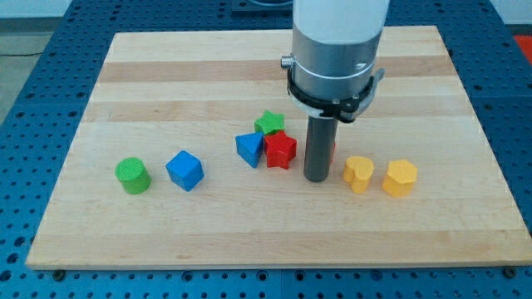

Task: Push the yellow heart into the yellow hexagon

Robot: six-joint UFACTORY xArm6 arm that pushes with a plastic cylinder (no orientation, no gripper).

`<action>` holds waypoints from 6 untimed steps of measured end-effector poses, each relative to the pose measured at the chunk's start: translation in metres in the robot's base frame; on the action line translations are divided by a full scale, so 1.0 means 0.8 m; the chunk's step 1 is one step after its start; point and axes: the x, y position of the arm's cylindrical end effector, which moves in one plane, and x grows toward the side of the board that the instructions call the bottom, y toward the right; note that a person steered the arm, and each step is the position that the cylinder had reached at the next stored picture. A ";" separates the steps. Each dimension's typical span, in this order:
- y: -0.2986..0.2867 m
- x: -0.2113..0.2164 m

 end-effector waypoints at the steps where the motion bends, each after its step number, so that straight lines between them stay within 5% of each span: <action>1: 0.006 -0.008; 6: 0.066 -0.048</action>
